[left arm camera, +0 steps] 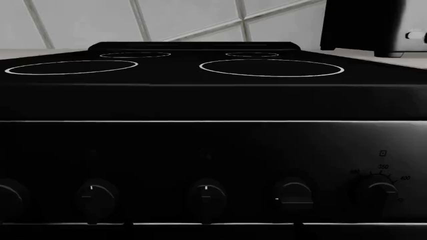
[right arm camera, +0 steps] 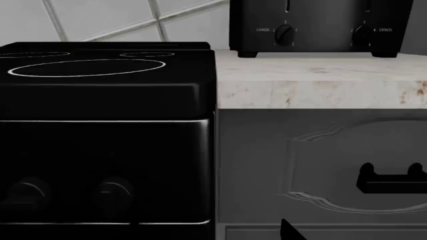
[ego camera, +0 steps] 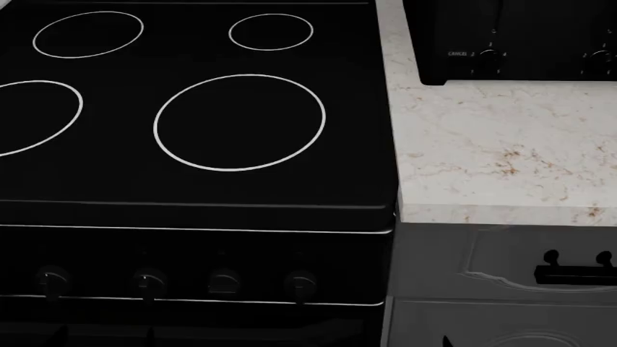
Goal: Press the stop button on the microwave
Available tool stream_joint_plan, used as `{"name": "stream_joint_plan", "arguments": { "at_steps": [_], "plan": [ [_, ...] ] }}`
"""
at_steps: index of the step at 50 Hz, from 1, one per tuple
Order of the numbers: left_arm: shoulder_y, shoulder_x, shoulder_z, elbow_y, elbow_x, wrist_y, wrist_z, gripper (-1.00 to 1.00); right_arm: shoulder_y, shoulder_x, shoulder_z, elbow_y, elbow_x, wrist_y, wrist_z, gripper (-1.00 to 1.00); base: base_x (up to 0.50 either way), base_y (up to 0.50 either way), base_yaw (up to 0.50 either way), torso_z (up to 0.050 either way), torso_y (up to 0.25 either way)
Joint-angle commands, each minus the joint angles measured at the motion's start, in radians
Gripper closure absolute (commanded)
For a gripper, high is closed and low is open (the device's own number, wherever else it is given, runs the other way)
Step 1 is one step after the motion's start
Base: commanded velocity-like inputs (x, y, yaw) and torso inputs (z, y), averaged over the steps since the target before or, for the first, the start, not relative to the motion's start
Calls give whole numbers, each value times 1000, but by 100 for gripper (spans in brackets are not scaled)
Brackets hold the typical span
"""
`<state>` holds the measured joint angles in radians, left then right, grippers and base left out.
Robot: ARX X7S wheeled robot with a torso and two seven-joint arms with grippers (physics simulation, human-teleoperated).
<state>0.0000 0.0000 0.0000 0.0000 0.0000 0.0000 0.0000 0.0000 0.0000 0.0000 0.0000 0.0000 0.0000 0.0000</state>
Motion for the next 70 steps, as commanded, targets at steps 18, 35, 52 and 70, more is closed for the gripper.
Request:
{"name": "stream_joint_plan", "arguments": {
  "at_steps": [18, 35, 52, 70],
  "plan": [
    [10, -65, 52, 32, -64, 0, -66, -100, -8, 54, -72, -123, 46, 110, 122, -100, 0, 0, 0, 19, 6],
    [1, -92, 92, 40, -34, -7, -110, -100, 20, 75, -116, -99, 47, 94, 158, -100, 0, 0, 0, 50, 31],
    [-166, -107, 117, -196, -44, 39, -111, -100, 188, 62, -153, 185, 32, 18, 204, -100, 0, 0, 0, 50, 40],
    [-113, -126, 138, -62, -51, -35, -139, -100, 149, 100, -165, 5, 60, 105, 233, -100, 0, 0, 0, 50, 41]
  ]
}}
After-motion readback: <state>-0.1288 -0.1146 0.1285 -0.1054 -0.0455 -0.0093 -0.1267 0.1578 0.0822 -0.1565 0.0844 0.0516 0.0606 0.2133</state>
